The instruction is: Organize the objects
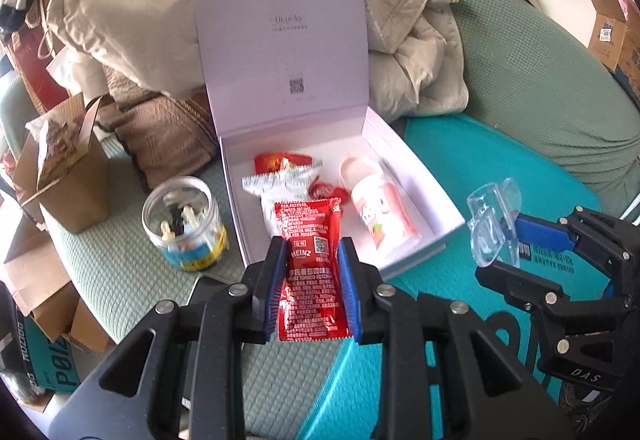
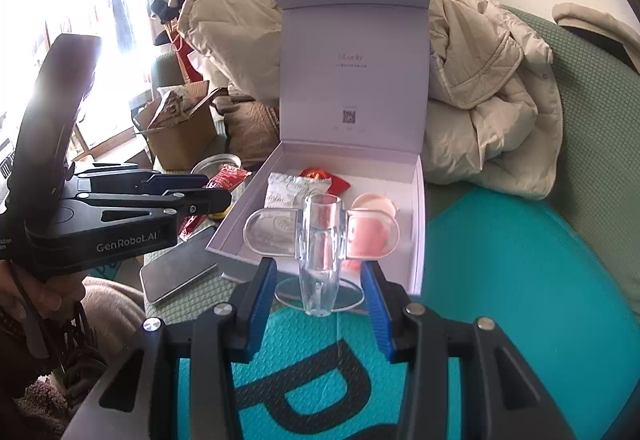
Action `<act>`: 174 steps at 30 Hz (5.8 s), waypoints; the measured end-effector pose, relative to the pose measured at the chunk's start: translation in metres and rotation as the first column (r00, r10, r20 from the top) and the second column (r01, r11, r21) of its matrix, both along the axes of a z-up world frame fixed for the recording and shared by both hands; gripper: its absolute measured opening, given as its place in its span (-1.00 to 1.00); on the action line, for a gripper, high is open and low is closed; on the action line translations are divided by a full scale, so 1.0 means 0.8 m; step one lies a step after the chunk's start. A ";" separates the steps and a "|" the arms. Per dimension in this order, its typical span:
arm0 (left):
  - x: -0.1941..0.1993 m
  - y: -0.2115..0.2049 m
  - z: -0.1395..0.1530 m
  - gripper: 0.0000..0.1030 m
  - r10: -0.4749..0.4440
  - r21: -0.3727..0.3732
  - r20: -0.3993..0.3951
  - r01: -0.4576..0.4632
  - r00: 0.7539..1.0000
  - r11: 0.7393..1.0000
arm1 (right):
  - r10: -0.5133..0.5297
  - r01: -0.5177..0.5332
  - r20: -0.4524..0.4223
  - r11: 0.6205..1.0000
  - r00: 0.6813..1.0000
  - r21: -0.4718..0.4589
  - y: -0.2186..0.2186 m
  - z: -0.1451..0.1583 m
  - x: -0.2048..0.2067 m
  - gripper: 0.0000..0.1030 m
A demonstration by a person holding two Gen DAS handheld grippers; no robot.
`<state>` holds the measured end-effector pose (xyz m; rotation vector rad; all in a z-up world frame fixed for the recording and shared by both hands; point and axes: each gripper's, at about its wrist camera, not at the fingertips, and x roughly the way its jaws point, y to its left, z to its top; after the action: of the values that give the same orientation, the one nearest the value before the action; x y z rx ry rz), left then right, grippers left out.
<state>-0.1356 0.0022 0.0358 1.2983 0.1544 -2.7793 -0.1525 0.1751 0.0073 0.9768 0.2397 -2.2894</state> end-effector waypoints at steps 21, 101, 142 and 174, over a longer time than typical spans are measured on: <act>-0.128 -0.008 0.031 -0.51 -0.036 -0.048 -0.031 0.035 0.999 0.998 | 0.062 -0.063 -0.012 0.995 0.998 -0.081 -0.008 0.036 -0.118 -0.14; -0.185 -0.014 -0.101 -0.19 0.112 -0.077 0.166 -0.101 0.980 0.992 | -0.187 0.163 0.133 0.971 0.973 0.172 -0.053 -0.091 -0.197 0.11; 0.036 -0.013 0.090 0.42 0.192 -0.150 -0.181 -0.220 0.965 0.964 | -0.217 0.230 -0.160 0.971 0.963 0.066 -0.028 0.107 0.031 0.51; 0.160 -0.013 0.011 0.64 0.196 -0.122 -0.148 -0.214 0.969 0.969 | -0.235 0.238 -0.069 0.970 0.969 0.042 -0.024 0.006 0.119 0.52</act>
<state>-0.0075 -0.0084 0.0448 1.0012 0.0962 -2.6475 -0.0576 0.1557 0.0122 1.0047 0.2172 -2.5459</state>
